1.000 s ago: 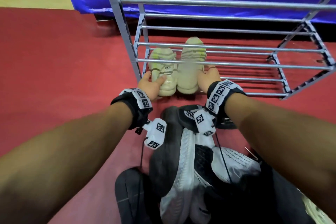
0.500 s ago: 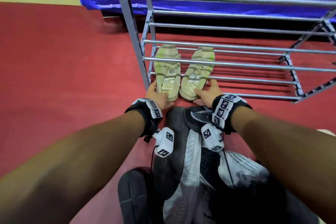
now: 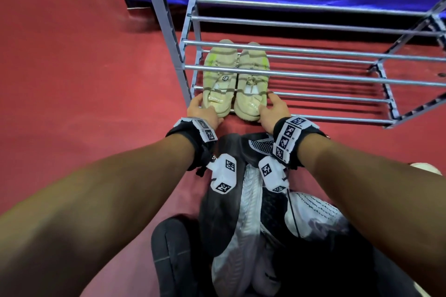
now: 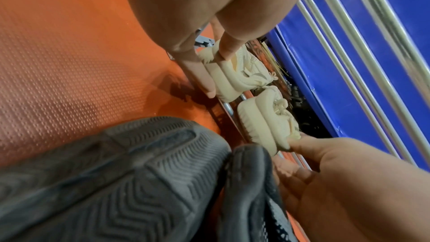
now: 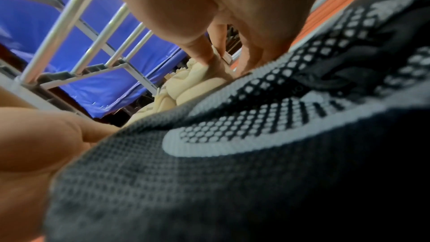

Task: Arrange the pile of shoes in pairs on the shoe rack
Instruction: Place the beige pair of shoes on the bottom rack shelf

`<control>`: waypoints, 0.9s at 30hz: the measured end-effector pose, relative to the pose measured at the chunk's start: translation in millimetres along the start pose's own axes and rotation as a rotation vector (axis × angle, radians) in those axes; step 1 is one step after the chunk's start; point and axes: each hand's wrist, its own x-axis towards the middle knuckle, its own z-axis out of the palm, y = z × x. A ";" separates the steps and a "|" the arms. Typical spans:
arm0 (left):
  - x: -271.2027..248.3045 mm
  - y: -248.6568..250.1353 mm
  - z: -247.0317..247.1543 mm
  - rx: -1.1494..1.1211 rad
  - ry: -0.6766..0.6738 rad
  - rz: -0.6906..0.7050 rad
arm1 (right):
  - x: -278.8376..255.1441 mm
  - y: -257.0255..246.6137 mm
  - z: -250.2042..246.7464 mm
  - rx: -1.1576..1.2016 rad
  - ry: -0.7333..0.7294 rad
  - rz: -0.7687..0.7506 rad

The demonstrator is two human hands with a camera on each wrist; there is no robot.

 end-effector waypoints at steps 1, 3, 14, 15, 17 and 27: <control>-1.2 -0.9 1.6 -0.001 0.012 0.026 | 2.1 -0.7 -1.1 -0.013 0.030 -0.027; -2.4 -6.3 2.4 0.005 0.039 0.054 | 5.7 -2.5 -3.5 -0.032 0.039 -0.052; 17.6 -24.3 -10.6 0.136 0.107 0.177 | 1.3 5.1 1.7 -0.161 0.043 -0.106; 15.3 -23.0 -11.1 0.147 0.105 0.175 | 1.4 6.1 2.5 -0.170 0.039 -0.092; 11.0 -21.0 -12.4 0.157 0.101 0.189 | -0.2 4.0 2.8 -0.168 0.063 -0.058; -5.3 -10.3 -12.9 0.131 0.066 0.182 | -0.9 1.3 2.6 -0.069 0.036 0.001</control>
